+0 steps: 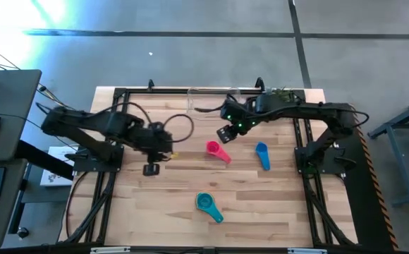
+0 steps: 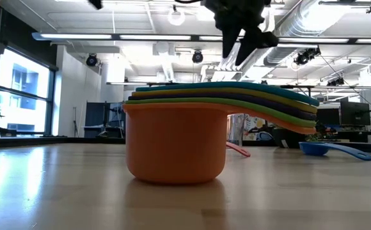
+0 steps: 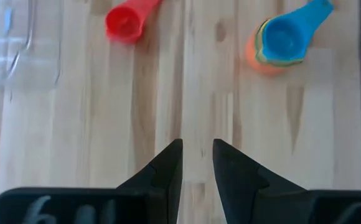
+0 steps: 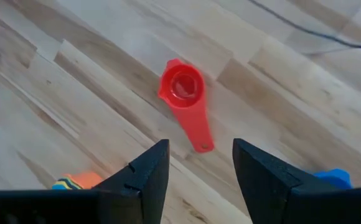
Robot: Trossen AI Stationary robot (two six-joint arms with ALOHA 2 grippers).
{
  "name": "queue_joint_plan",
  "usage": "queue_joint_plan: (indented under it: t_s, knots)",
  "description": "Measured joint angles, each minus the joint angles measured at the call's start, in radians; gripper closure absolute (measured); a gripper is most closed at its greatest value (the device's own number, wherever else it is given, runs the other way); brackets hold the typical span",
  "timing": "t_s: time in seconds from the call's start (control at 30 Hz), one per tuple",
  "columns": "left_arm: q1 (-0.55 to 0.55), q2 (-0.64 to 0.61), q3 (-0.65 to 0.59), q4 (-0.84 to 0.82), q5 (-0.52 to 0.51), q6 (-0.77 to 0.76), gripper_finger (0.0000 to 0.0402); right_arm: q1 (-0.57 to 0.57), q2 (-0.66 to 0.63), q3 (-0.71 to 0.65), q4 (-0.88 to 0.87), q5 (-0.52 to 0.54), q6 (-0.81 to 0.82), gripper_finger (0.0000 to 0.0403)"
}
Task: Nest measuring cups in basket
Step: Stack the pink measuring cup on the light blue measuring cup
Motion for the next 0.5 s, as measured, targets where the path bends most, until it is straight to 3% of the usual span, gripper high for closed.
queue_joint_plan:
  t_s: [0.27,0.5]
  knots:
    - [-0.018,-0.201,-0.23,0.041,-0.023,-0.118,0.0323,0.065,0.069,0.0,0.049,0.039,0.12,0.0234]
    - [-0.059,-0.319,-0.348,0.044,-0.022,-0.177,0.0323,0.117,0.145,0.0,0.072,0.079,0.195,0.0234]
